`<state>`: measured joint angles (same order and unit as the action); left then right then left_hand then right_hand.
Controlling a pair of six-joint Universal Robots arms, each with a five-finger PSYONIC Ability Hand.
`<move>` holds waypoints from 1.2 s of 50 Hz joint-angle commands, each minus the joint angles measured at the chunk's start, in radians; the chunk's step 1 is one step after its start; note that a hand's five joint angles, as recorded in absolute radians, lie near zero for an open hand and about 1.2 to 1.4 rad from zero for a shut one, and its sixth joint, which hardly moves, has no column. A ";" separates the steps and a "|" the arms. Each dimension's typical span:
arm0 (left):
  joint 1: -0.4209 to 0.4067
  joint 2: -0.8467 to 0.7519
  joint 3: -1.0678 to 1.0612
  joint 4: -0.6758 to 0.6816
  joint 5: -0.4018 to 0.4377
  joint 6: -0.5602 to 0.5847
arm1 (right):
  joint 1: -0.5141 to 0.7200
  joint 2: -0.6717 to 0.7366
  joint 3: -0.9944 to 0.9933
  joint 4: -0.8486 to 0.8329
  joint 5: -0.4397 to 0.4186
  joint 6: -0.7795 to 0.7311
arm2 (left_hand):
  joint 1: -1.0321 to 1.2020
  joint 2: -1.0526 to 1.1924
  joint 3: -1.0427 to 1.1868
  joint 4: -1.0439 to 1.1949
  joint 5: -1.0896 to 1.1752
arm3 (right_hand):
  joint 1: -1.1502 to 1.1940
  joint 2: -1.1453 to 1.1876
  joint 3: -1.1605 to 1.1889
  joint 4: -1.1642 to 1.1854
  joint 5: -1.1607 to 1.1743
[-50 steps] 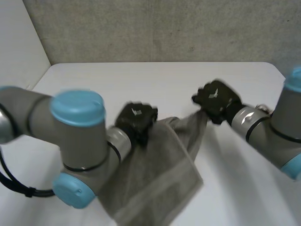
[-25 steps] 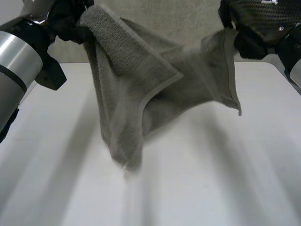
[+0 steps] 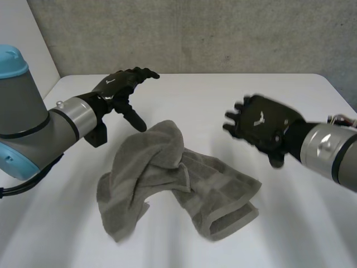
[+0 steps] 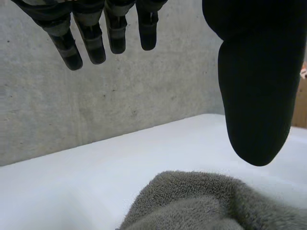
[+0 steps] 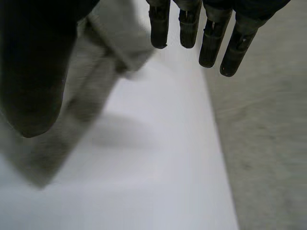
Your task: Fold the laundry
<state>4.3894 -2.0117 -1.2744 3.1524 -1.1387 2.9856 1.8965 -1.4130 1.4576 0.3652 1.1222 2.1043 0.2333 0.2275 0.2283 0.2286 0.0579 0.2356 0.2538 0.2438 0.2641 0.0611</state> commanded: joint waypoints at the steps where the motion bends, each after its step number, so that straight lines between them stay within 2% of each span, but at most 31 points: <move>1: 0.019 0.074 0.006 -0.054 -0.010 0.035 | -0.017 -0.006 -0.082 -0.161 0.016 0.382 | -0.017 -0.011 -0.012 -0.012 -0.016 | -0.061 -0.079 -0.069 -0.090 -0.061; 3: 0.016 0.088 0.004 -0.068 -0.013 0.033 | -0.049 -0.012 -0.098 -0.193 0.025 0.558 | -0.014 -0.008 -0.009 -0.009 -0.013 | -0.061 -0.079 -0.069 -0.090 -0.061; 4: 0.004 0.100 0.004 -0.086 -0.018 0.029 | -0.050 -0.012 -0.098 -0.193 0.025 0.559 | -0.011 -0.005 -0.006 -0.006 -0.010 | -0.061 -0.079 -0.069 -0.090 -0.061; 6: -0.004 0.114 0.003 -0.106 -0.029 0.021 | -0.063 -0.012 -0.103 -0.210 0.028 0.695 | -0.014 -0.008 -0.009 -0.009 -0.013 | -0.061 -0.079 -0.069 -0.090 -0.061; 8: -0.018 0.126 0.001 -0.124 -0.045 0.009 | -0.065 -0.003 -0.103 -0.215 0.030 0.745 | -0.014 -0.008 -0.009 -0.009 -0.013 | -0.061 -0.079 -0.069 -0.090 -0.061; 10: -0.076 0.139 0.001 -0.150 -0.102 -0.031 | -0.060 0.002 -0.102 -0.221 0.033 0.773 | -0.008 -0.002 -0.003 -0.003 -0.007 | -0.061 -0.079 -0.069 -0.090 -0.061; 11: -0.076 0.139 0.001 -0.150 -0.102 -0.031 | -0.056 0.008 -0.099 -0.224 0.034 0.781 | -0.008 -0.002 -0.003 -0.003 -0.007 | -0.061 -0.079 -0.069 -0.090 -0.061; 13: -0.148 0.142 -0.006 -0.157 -0.192 -0.075 | -0.053 0.020 -0.097 -0.224 0.036 0.778 | 0.001 0.007 0.006 0.005 0.002 | -0.061 -0.079 -0.069 -0.090 -0.061; 14: -0.148 0.142 -0.006 -0.157 -0.193 -0.076 | -0.051 0.031 -0.097 -0.223 0.039 0.775 | 0.001 0.007 0.006 0.005 0.002 | -0.061 -0.079 -0.069 -0.090 -0.061; 15: -0.181 0.137 -0.008 -0.155 -0.249 -0.092 | -0.051 0.031 -0.097 -0.223 0.039 0.775 | 0.007 0.012 0.012 0.011 0.007 | -0.061 -0.079 -0.069 -0.090 -0.061; 16: -0.182 0.137 -0.008 -0.155 -0.250 -0.093 | -0.051 0.037 -0.097 -0.223 0.041 0.772 | 0.007 0.012 0.012 0.011 0.007 | -0.061 -0.079 -0.069 -0.090 -0.061; 18: -0.241 0.119 -0.008 -0.149 -0.375 -0.115 | -0.051 0.040 -0.092 -0.223 0.044 0.770 | 0.010 0.015 0.015 0.014 0.010 | -0.061 -0.079 -0.069 -0.090 -0.061; 19: -0.242 0.119 -0.008 -0.149 -0.375 -0.116 | -0.050 0.040 -0.088 -0.224 0.047 0.767 | 0.010 0.015 0.015 0.014 0.010 | -0.061 -0.079 -0.069 -0.090 -0.061; 21: -0.303 0.052 0.027 -0.126 -0.494 -0.113 | -0.050 0.042 -0.085 -0.224 0.051 0.767 | 0.010 0.015 0.015 0.014 0.010 | -0.061 -0.079 -0.069 -0.090 -0.061; 22: -0.303 0.051 0.027 -0.126 -0.495 -0.113 | -0.050 0.043 -0.082 -0.223 0.054 0.767 | 0.010 0.015 0.015 0.014 0.010 | -0.061 -0.079 -0.069 -0.090 -0.061; 24: -0.369 -0.037 0.105 -0.097 -0.599 -0.106 | -0.048 0.048 -0.079 -0.223 0.059 0.767 | 0.010 0.015 0.015 0.014 0.010 | -0.061 -0.079 -0.069 -0.090 -0.061; 27: -0.396 -0.084 0.144 -0.089 -0.639 -0.105 | -0.042 0.060 -0.068 -0.224 0.059 0.760 | 0.015 0.021 0.020 0.020 0.016 | -0.061 -0.079 -0.069 -0.090 -0.061; 29: -0.425 -0.181 0.222 -0.087 -0.693 -0.083 | -0.037 0.065 -0.063 -0.224 0.059 0.752 | 0.018 0.024 0.023 0.023 0.019 | -0.061 -0.079 -0.069 -0.090 -0.061; 34: -0.456 -0.318 0.317 -0.088 -0.725 -0.024 | -0.019 0.077 -0.062 -0.224 0.070 0.721 | 0.021 0.027 0.026 0.026 0.022 | -0.061 -0.079 -0.069 -0.090 -0.061; 38: -0.472 -0.389 0.357 -0.081 -0.745 0.026 | -0.016 0.086 -0.059 -0.223 0.088 0.701 | 0.018 0.024 0.023 0.023 0.019 | -0.061 -0.079 -0.069 -0.090 -0.061; 42: -0.473 -0.473 0.414 -0.060 -0.811 0.088 | -0.016 0.091 -0.054 -0.223 0.091 0.698 | 0.021 0.027 0.026 0.026 0.022 | -0.061 -0.079 -0.069 -0.090 -0.061; 48: -0.458 -0.498 0.449 0.001 -0.891 0.142 | -0.014 0.095 -0.049 -0.224 0.091 0.697 | 0.056 0.062 0.062 0.061 0.057 | -0.061 -0.079 -0.069 -0.090 -0.061; 51: -0.449 -0.493 0.446 0.014 -0.903 0.159 | -0.014 0.109 -0.046 -0.224 0.091 0.697 | 0.059 0.065 0.065 0.064 0.060 | -0.061 -0.079 -0.069 -0.090 -0.061; 56: -0.360 -0.415 0.388 0.018 -0.955 0.219 | -0.013 0.135 -0.043 -0.224 0.091 0.689 | 0.083 0.089 0.088 0.088 0.084 | -0.061 -0.079 -0.069 -0.090 -0.061; 60: -0.308 -0.349 0.316 0.024 -0.960 0.222 | 0.010 0.175 -0.049 -0.226 0.093 0.686 | 0.086 0.092 0.091 0.091 0.087 | -0.061 -0.079 -0.069 -0.090 -0.061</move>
<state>4.0002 -2.4626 -0.8616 3.1714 -2.0800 3.1886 1.8861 -1.2829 1.4126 0.1411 1.2141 2.7952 0.2683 0.2692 0.2692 0.2677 0.0970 0.2355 0.2537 0.2437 0.2641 0.0611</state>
